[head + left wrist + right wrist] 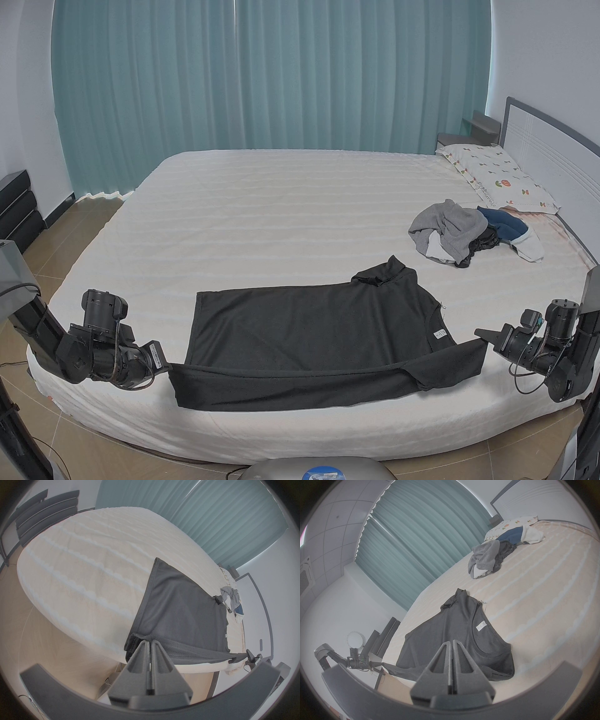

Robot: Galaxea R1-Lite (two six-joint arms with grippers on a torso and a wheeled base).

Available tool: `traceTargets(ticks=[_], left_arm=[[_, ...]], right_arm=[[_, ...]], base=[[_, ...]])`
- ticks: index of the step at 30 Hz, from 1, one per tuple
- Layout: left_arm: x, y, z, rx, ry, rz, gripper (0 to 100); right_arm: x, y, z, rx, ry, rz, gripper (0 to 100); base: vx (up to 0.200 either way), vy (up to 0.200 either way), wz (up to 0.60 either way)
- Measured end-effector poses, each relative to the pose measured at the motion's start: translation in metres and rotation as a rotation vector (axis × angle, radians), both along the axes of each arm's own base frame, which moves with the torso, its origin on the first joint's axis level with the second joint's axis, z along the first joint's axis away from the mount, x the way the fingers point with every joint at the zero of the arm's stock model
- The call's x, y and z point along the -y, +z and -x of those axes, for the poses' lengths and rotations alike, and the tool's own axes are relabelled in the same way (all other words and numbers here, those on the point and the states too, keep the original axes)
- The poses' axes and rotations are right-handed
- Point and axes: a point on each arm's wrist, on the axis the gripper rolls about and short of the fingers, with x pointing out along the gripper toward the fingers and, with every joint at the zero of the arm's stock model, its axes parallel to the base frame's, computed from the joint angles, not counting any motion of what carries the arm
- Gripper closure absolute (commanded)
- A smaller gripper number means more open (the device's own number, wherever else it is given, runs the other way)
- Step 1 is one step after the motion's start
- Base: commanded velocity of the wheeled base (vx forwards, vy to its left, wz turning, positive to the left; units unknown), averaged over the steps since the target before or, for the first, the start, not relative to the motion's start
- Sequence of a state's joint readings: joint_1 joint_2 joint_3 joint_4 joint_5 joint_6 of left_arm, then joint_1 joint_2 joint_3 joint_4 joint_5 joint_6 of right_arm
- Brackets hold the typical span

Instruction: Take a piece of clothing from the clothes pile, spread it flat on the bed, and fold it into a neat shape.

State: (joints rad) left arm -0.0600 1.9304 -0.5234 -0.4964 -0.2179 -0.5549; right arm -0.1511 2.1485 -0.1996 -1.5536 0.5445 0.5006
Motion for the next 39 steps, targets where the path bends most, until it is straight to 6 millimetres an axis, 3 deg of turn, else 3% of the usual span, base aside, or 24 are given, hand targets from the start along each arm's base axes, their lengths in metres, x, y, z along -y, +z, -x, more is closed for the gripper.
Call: traceTargets(ticks=[8,30,39], left_arm=[[0.0,0.002,-0.008,0.018,0.007,0.004,100],[0.003,-0.026,-0.048,-0.02,0.059,0.02,100],[0.004,-0.039,-0.061,-0.028,0.094,-0.029,100]], right_arm=[[0.001,-0.001,0.002,-0.007,0.005,-0.006,100],[-0.006,-0.036,-0.056,0.026,0.018,0.014,100],[-0.008,-0.052,-0.07,0.025,0.016,0.019,100]], base=[[0.0,0.0,0.0],[0.0,0.0,0.0],[0.0,0.0,0.0]])
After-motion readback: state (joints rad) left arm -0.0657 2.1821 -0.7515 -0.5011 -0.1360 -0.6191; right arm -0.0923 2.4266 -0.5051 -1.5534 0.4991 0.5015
